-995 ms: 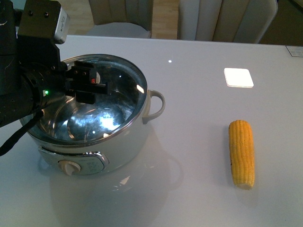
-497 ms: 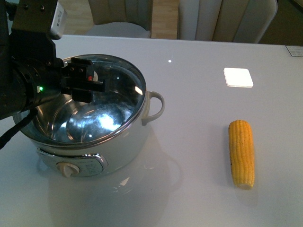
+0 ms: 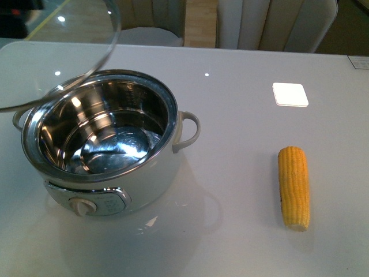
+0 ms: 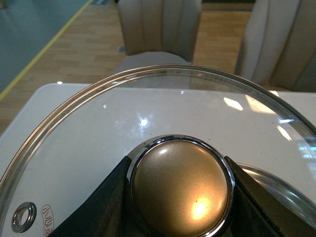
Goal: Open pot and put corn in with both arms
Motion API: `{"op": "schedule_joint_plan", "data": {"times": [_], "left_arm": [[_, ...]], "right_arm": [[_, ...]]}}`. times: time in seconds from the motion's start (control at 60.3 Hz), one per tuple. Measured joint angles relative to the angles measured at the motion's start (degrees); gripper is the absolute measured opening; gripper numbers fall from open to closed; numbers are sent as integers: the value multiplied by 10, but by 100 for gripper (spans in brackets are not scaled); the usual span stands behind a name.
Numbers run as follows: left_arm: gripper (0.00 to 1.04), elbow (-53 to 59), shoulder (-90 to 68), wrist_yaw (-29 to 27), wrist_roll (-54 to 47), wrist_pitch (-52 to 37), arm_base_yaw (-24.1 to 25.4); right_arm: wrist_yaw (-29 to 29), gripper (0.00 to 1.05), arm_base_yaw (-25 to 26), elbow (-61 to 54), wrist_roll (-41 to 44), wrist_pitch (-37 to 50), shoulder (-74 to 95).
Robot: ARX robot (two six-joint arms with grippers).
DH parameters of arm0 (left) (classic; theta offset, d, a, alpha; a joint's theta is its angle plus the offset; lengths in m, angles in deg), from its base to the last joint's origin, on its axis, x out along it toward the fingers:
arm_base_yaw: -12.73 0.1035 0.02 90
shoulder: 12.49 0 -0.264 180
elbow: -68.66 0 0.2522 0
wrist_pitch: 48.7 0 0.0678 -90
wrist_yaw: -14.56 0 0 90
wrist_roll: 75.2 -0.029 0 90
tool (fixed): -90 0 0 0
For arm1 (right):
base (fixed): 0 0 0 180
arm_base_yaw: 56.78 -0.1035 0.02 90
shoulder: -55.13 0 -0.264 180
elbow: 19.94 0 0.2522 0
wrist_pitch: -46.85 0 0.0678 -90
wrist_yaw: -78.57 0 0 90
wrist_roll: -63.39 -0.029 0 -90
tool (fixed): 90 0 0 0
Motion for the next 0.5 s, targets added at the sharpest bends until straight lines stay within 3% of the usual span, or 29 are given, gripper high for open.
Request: {"op": "schedule_joint_plan", "data": {"times": [0.398,0.497], "left_arm": [[46,59,-125,91,-61,-166,299],[46,58,-186,106,-74,-202,352]], "right_arm": [[0,96,0,0,0,0,0],[0,96,0,0,0,0,0]]}}
